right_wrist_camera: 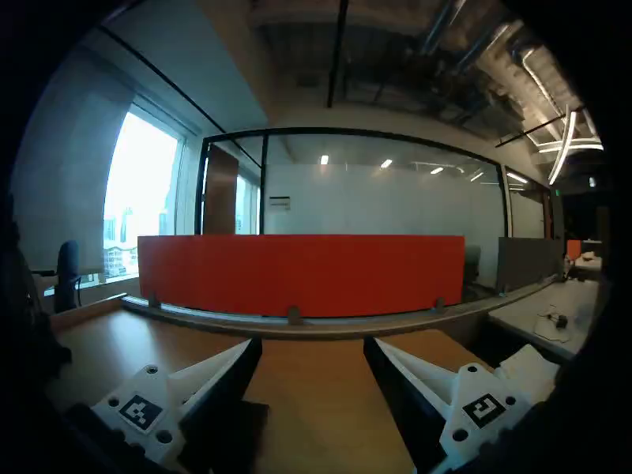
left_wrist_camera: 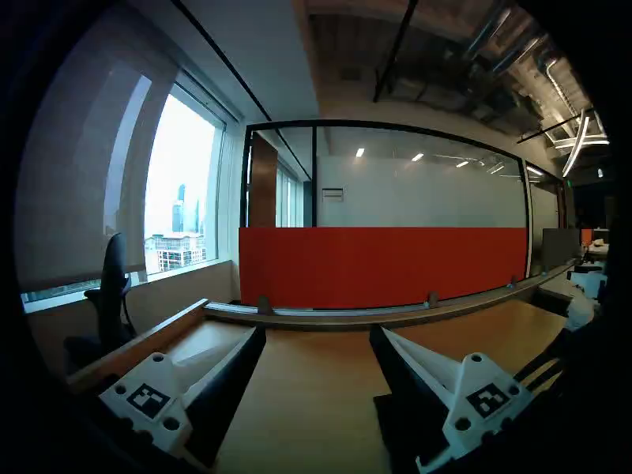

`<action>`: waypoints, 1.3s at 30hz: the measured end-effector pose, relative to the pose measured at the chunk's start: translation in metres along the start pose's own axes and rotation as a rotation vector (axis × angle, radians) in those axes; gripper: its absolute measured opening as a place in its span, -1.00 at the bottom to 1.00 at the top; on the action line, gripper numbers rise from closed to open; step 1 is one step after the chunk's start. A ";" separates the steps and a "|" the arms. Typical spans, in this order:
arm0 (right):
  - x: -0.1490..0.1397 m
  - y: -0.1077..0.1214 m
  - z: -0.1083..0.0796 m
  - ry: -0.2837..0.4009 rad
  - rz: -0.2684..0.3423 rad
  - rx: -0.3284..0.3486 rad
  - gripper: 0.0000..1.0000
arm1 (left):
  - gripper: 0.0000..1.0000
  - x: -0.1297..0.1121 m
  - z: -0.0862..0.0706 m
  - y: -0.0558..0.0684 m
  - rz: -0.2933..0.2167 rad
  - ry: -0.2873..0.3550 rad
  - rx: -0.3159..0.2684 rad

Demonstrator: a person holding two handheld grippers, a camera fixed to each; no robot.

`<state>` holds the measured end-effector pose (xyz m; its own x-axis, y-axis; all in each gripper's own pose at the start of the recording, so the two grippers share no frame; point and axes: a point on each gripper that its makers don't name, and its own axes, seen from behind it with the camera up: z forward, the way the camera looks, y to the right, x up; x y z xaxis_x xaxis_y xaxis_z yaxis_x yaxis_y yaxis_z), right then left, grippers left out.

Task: Fold towel

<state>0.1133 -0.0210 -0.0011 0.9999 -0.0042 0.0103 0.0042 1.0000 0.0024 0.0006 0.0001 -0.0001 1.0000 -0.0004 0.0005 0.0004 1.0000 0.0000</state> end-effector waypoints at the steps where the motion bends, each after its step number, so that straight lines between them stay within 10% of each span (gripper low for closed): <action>1: 0.005 -0.001 -0.001 -0.001 0.001 -0.001 0.99 | 0.95 0.002 0.000 0.000 -0.002 -0.002 0.000; 15: 0.034 -0.009 -0.007 -0.060 -0.031 0.028 0.99 | 0.95 0.017 -0.002 0.019 0.027 -0.075 -0.064; 39: 0.004 -0.076 -0.030 -0.267 -0.151 0.351 1.00 | 0.95 -0.013 -0.021 0.065 0.120 -0.246 -0.278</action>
<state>0.1170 -0.0969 -0.0310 0.9506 -0.1963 0.2406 0.1000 0.9270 0.3614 -0.0124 0.0653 -0.0213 0.9630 0.1508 0.2234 -0.0831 0.9546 -0.2861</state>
